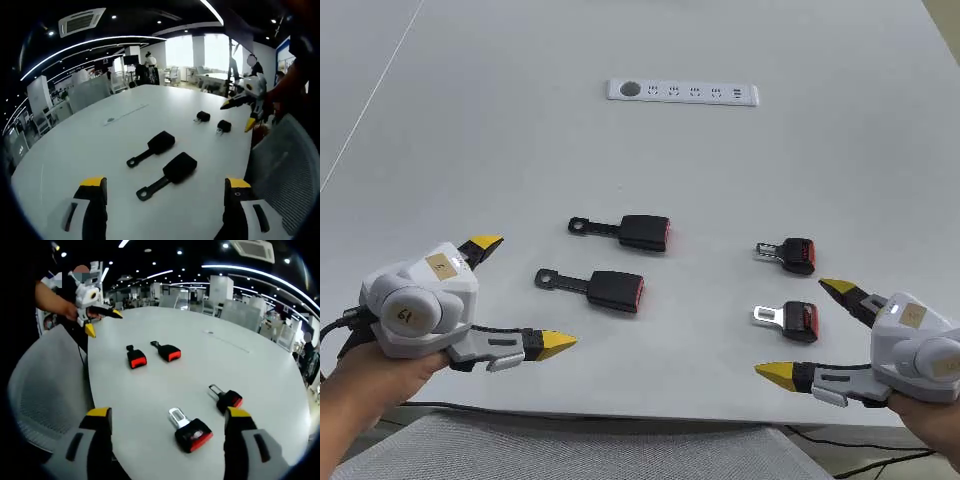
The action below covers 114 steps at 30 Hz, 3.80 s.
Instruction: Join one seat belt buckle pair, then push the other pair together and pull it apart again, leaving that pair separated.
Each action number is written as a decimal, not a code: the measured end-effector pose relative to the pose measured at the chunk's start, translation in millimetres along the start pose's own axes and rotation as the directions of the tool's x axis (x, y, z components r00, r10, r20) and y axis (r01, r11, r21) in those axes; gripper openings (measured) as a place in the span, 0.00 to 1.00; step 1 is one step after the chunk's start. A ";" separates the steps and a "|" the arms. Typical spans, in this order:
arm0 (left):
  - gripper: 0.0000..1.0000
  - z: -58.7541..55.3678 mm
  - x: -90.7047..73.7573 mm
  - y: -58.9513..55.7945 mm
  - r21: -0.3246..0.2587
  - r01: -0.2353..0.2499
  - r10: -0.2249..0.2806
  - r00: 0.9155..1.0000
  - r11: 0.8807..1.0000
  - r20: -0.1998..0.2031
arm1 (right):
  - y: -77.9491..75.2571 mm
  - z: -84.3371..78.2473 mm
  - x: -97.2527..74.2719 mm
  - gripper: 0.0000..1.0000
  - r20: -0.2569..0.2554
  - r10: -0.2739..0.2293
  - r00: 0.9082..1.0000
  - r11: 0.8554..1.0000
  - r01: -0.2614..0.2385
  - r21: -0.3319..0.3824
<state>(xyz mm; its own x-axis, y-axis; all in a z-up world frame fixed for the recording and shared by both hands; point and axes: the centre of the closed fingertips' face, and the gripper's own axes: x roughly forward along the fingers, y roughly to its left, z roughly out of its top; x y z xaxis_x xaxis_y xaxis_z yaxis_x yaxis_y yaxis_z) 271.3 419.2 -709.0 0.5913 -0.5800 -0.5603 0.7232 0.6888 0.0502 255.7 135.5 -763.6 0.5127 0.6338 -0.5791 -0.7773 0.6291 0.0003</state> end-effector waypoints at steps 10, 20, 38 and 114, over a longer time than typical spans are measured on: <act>0.98 0.7 1.2 1.0 -0.005 -0.002 0.002 1.000 1.000 0.003 | -1.9 2.2 0.0 0.93 0.002 -0.006 1.000 1.000 0.006 0.006; 0.98 2.3 0.9 2.9 -0.008 -0.007 0.007 1.000 1.000 0.009 | -3.1 2.6 -0.8 0.93 0.007 -0.014 1.000 1.000 0.014 0.018; 0.98 4.2 2.6 6.4 -0.008 -0.011 0.011 1.000 1.000 0.016 | -7.9 7.3 -1.3 0.93 0.024 -0.031 0.999 0.999 0.030 0.043; 1.00 0.5 26.5 6.4 0.005 0.072 -0.071 0.996 0.997 -0.053 | -21.1 -12.8 -1.1 0.92 -0.042 0.018 0.999 1.000 -0.018 0.021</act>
<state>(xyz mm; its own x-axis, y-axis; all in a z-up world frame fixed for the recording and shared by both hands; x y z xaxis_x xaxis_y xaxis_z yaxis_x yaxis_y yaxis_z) 291.8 408.0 -723.1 0.5183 -0.6039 -0.6055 0.7656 0.6432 0.0139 266.9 115.9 -773.4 0.4826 0.6259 -0.6127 -0.7784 0.6272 0.0276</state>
